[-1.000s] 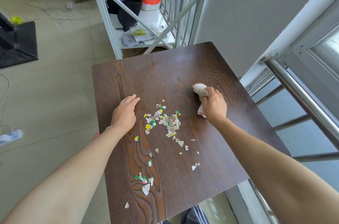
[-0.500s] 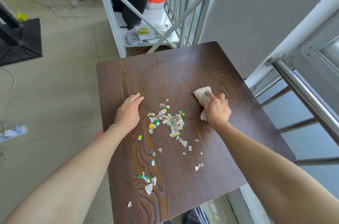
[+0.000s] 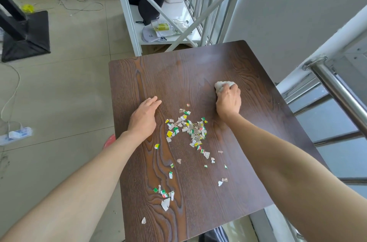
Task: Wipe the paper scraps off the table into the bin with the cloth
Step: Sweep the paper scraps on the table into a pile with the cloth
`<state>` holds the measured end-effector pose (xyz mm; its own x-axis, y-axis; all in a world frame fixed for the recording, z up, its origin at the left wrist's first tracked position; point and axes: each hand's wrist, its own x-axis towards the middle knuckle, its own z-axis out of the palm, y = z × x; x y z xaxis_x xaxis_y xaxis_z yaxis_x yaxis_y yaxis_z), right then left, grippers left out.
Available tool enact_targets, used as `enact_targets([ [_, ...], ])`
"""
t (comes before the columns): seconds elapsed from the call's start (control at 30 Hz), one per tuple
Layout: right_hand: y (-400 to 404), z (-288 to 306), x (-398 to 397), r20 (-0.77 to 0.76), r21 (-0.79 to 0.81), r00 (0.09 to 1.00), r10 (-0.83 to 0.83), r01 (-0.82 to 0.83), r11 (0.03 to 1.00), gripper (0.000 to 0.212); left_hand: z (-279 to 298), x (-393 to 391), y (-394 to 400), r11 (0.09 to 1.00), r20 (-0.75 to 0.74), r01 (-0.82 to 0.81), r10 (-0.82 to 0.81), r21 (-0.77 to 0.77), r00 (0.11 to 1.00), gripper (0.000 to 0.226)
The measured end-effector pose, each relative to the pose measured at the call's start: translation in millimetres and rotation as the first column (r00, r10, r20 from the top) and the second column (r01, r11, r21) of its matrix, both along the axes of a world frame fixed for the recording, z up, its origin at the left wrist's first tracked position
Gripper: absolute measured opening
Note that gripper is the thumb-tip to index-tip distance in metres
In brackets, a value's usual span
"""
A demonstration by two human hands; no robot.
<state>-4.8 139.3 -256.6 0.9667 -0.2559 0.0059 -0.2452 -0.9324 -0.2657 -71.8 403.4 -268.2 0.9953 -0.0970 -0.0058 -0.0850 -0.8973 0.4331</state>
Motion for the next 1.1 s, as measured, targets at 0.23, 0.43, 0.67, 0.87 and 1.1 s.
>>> enact_targets([
  [0.23, 23.9, -4.9, -20.3, 0.056, 0.078, 0.936, 0.349, -0.352, 0.933, 0.031, 2.9, -2.8, -2.1, 1.000, -0.027, -0.015, 0.015, -0.009, 1.000, 0.062],
  [0.43, 45.5, 1.9, -53.4, 0.076, 0.100, 0.739, 0.670, -0.674, 0.732, 0.034, 6.2, -3.4, -2.5, 1.000, -0.053, -0.017, 0.016, -0.002, 0.998, 0.063],
  [0.67, 1.2, 18.7, -65.5, 0.186, 0.154, 0.851, 0.492, -0.520, 0.840, 0.025, 12.7, -5.4, -0.8, 1.000, -0.087, 0.019, -0.018, 0.016, 0.996, 0.057],
  [0.87, -31.1, 1.0, -81.2, 0.001, 0.064, 0.994, 0.105, -0.105, 0.992, 0.044, 12.5, -31.9, 12.6, 0.992, -0.017, -0.121, 0.122, 0.037, 0.992, 0.052],
  [1.1, 42.5, -1.8, -114.6, 0.047, 0.178, 0.986, 0.158, -0.164, 0.970, 0.038, 6.0, -50.2, 19.3, 0.989, -0.013, -0.137, 0.138, 0.051, 0.990, 0.056],
])
